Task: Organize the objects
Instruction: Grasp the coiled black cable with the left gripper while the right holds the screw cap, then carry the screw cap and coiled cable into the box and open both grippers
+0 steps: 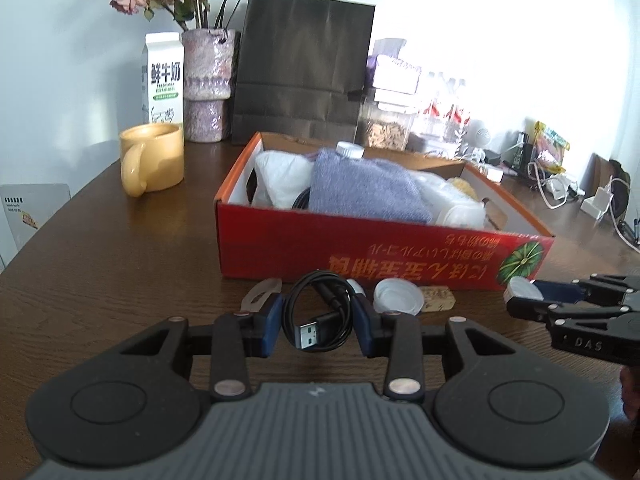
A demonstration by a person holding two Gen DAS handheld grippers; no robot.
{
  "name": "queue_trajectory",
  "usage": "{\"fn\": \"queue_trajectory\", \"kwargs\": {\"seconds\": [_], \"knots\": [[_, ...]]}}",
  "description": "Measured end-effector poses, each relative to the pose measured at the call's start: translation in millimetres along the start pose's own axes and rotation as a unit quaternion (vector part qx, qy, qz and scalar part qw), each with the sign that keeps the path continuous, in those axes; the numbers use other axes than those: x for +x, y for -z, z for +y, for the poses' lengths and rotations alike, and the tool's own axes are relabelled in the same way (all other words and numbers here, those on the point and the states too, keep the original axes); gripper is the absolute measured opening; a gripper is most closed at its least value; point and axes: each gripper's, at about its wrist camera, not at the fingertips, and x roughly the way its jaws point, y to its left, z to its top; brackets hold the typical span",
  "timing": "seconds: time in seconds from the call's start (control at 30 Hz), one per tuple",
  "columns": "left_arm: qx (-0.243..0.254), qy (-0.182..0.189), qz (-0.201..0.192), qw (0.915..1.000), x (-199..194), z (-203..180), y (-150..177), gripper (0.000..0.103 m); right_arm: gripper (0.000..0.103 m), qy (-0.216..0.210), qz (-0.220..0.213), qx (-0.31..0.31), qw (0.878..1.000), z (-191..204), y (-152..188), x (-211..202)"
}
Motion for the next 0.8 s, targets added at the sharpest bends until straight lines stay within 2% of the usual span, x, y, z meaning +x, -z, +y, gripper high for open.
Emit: {"fn": "queue_trajectory", "kwargs": {"seconds": [0.5,0.8], "knots": [[0.018,0.033,-0.044,0.9983,-10.0,-24.9,-30.9,0.038,0.040,-0.015,-0.040,-0.013,0.999,10.9,-22.1,-14.7],[0.018,0.062,-0.069,0.9955,6.1,-45.3,-61.5,0.038,0.040,-0.016,-0.072,-0.019,0.997,12.1,-51.3,-10.2]]}}
